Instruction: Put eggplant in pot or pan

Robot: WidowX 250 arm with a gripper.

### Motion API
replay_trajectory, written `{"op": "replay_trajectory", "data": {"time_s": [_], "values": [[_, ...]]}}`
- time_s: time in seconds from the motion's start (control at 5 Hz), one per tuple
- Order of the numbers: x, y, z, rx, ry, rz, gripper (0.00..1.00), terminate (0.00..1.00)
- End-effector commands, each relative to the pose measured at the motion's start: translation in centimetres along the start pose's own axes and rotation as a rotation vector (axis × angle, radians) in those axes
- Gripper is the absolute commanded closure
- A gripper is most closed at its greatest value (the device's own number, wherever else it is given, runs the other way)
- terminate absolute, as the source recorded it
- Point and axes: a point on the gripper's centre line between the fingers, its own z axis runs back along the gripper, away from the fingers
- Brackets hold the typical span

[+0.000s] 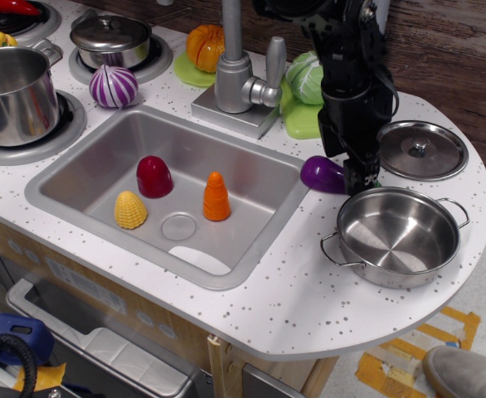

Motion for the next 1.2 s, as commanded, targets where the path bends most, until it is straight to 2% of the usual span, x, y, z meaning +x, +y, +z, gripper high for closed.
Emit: {"op": "replay_trajectory", "data": {"time_s": [0.0, 0.6, 0.8, 1.0], "values": [[-0.2, 0.3, 1.0, 0.010, -0.022, -0.028, 0.00, 0.00], [-1.7, 1.3, -0.8, -0.011, -0.052, -0.032, 0.00, 0.00], [-1.7, 1.7, -1.1, -0.021, -0.053, -0.030, 0.00, 0.00], [-1.2, 1.9, -0.4, -0.022, -0.035, -0.032, 0.00, 0.00]]}}
